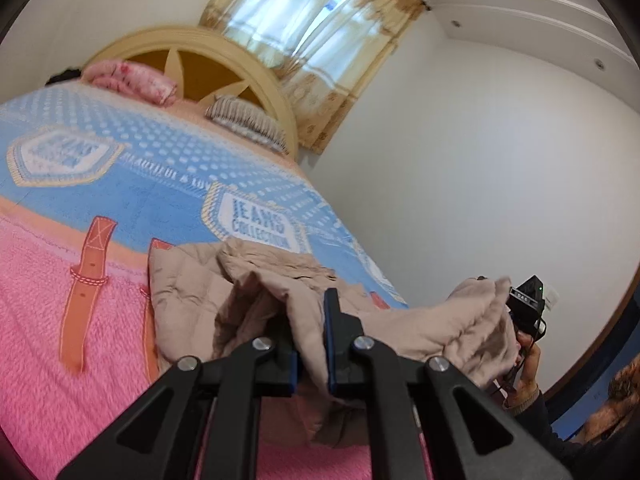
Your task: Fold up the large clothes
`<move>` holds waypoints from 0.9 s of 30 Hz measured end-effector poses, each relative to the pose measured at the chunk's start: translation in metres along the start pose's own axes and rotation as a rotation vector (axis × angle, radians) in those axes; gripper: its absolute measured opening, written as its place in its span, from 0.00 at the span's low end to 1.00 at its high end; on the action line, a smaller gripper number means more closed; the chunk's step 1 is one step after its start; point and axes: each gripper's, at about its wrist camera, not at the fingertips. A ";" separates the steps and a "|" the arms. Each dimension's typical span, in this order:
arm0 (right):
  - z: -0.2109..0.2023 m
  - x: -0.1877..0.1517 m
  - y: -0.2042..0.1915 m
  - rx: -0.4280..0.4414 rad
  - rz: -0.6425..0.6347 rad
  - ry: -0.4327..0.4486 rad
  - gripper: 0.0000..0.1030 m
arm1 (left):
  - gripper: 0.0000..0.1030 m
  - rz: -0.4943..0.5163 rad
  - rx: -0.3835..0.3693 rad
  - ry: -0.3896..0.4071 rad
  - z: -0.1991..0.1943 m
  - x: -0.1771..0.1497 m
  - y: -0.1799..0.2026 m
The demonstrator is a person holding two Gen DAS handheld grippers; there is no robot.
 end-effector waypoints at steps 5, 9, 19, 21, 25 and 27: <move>0.073 0.037 0.013 -0.083 0.003 -0.032 0.07 | 0.10 -0.066 0.016 -0.051 0.036 0.027 -0.041; 0.121 0.054 0.027 -0.158 -0.007 -0.049 0.07 | 0.10 -0.127 0.031 -0.090 0.066 0.044 -0.072; 0.207 0.080 0.091 -0.252 0.052 -0.102 0.07 | 0.29 -0.264 0.037 -0.161 0.099 0.069 -0.113; 0.215 0.081 0.097 -0.265 0.054 -0.107 0.07 | 0.38 -0.267 0.032 -0.148 0.094 0.075 -0.113; 0.232 0.084 0.105 -0.296 0.040 -0.120 0.07 | 0.58 -0.253 0.018 -0.136 0.082 0.079 -0.111; 0.236 0.082 0.110 -0.302 0.044 -0.119 0.07 | 0.83 -0.248 0.090 -0.090 0.069 0.081 -0.108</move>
Point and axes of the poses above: each gripper's, at about its wrist camera, not at the fingertips, and z roughly the way its jaws point, y to its right, x to its top, and after that the axes turned 12 degrees about -y, right-handed
